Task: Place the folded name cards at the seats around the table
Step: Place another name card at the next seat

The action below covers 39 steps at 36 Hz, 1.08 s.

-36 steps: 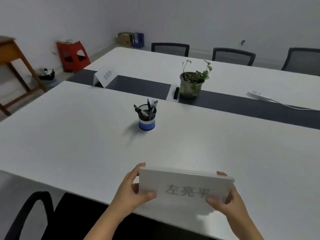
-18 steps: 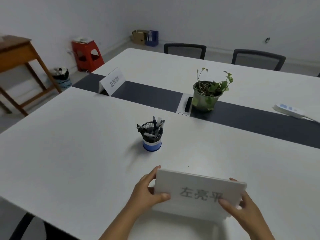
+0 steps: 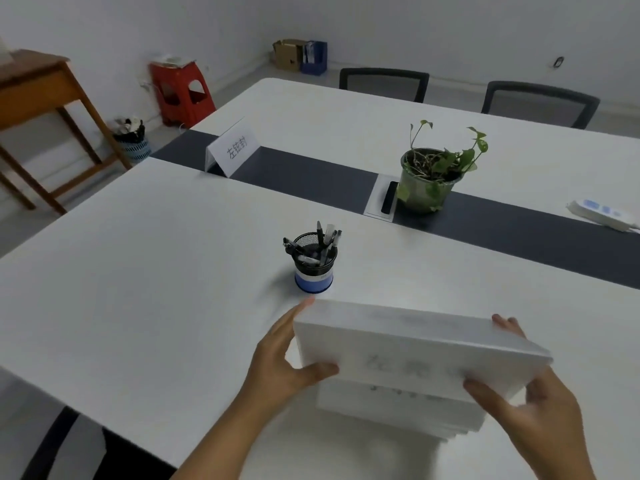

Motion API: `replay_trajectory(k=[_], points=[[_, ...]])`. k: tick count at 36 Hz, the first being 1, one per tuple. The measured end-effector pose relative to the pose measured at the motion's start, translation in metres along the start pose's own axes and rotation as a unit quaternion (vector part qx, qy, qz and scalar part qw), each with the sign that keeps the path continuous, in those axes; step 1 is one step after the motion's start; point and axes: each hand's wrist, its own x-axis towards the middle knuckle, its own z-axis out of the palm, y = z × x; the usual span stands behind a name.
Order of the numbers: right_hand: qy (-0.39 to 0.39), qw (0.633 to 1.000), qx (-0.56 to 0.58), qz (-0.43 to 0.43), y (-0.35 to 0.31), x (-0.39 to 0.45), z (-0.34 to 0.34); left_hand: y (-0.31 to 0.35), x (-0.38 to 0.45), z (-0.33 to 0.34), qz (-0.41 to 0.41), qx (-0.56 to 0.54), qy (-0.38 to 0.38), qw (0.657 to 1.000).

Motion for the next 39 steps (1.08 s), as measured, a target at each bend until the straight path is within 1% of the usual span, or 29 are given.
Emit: replay_trajectory(k=[2,5,8,11,13,15,18,20,23,26,29,33,35,39], points=[[-0.001,1.000,-0.009,-0.022,-0.024,0.004,0.007,0.008,-0.001,-0.017,0.016,-0.037,0.026,0.999],[-0.026,0.998,-0.001,-0.050,-0.051,0.007,0.040,0.014,-0.003,-0.043,0.039,-0.091,0.091,0.991],[-0.052,0.995,0.041,-0.074,-0.063,0.005,0.088,0.007,-0.001,-0.074,0.043,-0.072,0.169,0.982],[-0.098,0.991,0.053,-0.077,-0.070,0.004,0.140,-0.012,0.004,-0.104,0.004,-0.028,0.230,0.973],[-0.126,0.988,0.031,-0.088,-0.072,0.006,0.168,-0.029,0.008,-0.120,-0.020,-0.017,0.252,0.967],[-0.143,0.986,0.000,-0.090,-0.066,0.010,0.196,-0.047,0.013,-0.133,-0.052,-0.018,0.259,0.964],[-0.194,0.980,-0.017,-0.052,-0.058,0.014,0.230,-0.068,0.017,-0.148,-0.076,-0.045,0.269,0.959],[-0.207,0.977,-0.030,-0.038,-0.048,0.015,0.246,-0.078,0.019,-0.154,-0.096,-0.049,0.268,0.957],[-0.213,0.975,-0.054,-0.017,-0.029,0.012,0.261,-0.092,0.026,-0.160,-0.140,-0.033,0.241,0.960],[-0.212,0.975,-0.062,0.012,-0.011,0.009,0.277,-0.108,0.036,-0.166,-0.172,0.007,0.206,0.963],[-0.217,0.973,-0.071,0.029,0.003,0.006,0.282,-0.117,0.045,-0.159,-0.183,0.043,0.192,0.963],[-0.227,0.969,-0.091,0.046,0.013,0.011,0.291,-0.132,0.065,-0.161,-0.168,0.077,0.194,0.963],[-0.207,0.973,-0.086,0.056,0.018,0.013,0.293,-0.140,0.070,-0.158,-0.164,0.092,0.210,0.960],[-0.131,0.979,-0.073,0.138,0.028,0.011,0.303,-0.158,0.066,-0.155,-0.194,0.108,0.269,0.937]])
